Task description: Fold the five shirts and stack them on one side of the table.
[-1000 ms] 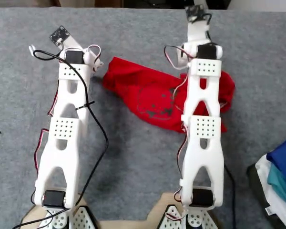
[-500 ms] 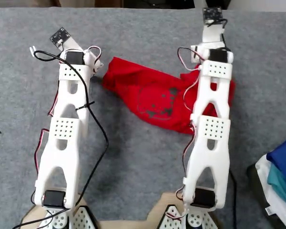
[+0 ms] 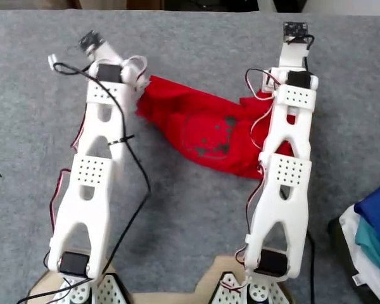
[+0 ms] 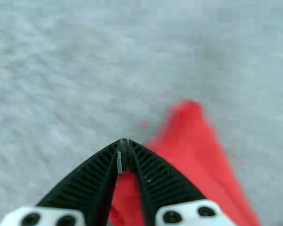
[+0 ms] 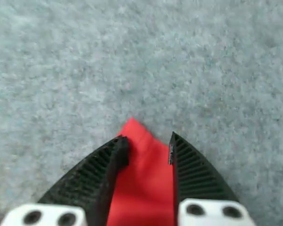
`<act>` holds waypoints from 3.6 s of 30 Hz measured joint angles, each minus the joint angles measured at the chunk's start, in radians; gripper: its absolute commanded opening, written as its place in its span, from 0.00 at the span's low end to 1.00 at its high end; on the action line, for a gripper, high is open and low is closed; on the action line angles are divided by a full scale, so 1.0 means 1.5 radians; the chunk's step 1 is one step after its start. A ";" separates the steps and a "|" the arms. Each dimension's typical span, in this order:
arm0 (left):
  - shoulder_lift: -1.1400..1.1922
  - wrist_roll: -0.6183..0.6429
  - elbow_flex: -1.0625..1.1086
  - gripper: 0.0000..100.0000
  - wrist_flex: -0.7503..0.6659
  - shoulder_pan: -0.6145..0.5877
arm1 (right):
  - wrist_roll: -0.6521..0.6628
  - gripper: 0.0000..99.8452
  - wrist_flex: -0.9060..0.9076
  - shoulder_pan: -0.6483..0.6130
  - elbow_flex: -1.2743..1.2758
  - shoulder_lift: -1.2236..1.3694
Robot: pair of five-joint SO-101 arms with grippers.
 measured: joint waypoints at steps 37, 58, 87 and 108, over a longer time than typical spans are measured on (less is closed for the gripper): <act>-0.052 0.259 0.158 0.18 0.001 0.065 | 0.000 0.16 -0.004 0.000 0.000 0.001; -0.024 0.259 0.129 0.10 -0.107 0.050 | 0.000 0.16 -0.004 0.000 0.000 0.001; -0.088 0.089 0.008 0.02 -0.160 0.042 | -0.001 0.16 -0.004 0.003 0.000 0.001; -0.316 0.072 0.006 0.02 -0.002 0.023 | -0.035 0.16 0.260 0.034 -0.141 -0.188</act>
